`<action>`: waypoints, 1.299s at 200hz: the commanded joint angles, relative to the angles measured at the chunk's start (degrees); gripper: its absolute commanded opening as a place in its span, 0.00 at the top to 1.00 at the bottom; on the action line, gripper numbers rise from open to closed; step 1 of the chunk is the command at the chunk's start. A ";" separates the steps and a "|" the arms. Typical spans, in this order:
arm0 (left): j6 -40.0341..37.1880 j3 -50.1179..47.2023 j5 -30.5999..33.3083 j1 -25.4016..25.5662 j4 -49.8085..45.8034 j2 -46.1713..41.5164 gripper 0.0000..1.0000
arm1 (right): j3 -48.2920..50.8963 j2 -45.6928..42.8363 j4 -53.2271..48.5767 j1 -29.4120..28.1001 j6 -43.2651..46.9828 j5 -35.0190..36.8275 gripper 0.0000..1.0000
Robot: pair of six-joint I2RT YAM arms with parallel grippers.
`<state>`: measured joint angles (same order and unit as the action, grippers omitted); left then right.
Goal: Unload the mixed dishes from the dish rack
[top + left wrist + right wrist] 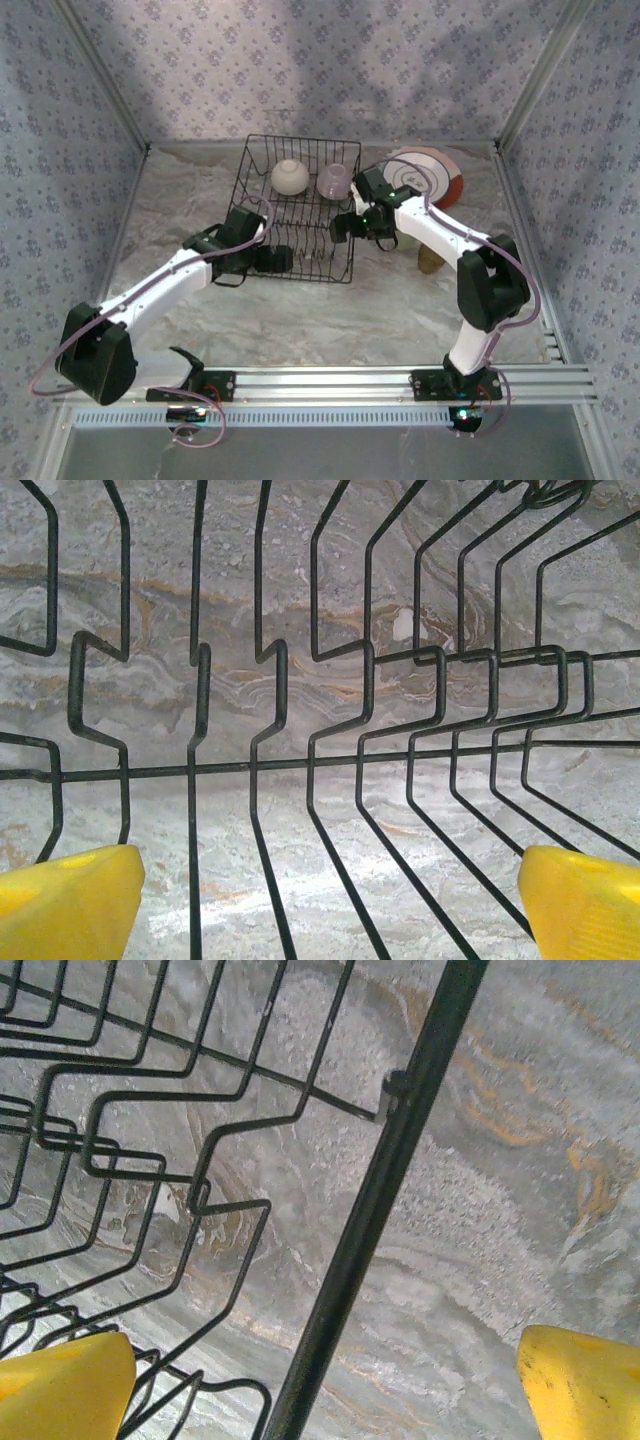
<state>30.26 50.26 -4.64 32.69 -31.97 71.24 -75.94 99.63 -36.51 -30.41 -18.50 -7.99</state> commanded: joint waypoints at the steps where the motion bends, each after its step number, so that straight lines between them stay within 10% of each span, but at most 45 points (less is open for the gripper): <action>1: 3.93 -4.07 -0.46 0.75 -7.83 -2.52 0.04 | 2.13 -2.73 1.41 -1.22 -1.66 -0.52 0.00; 260: 20.45 -17.20 0.95 11.78 -15.26 -23.00 0.04 | 28.66 -25.27 3.27 -15.32 -16.74 7.95 0.41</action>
<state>48.16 35.44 -4.43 43.57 -39.00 47.99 -50.43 77.36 -26.96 -45.30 -33.04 -4.05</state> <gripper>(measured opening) 0.960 0.603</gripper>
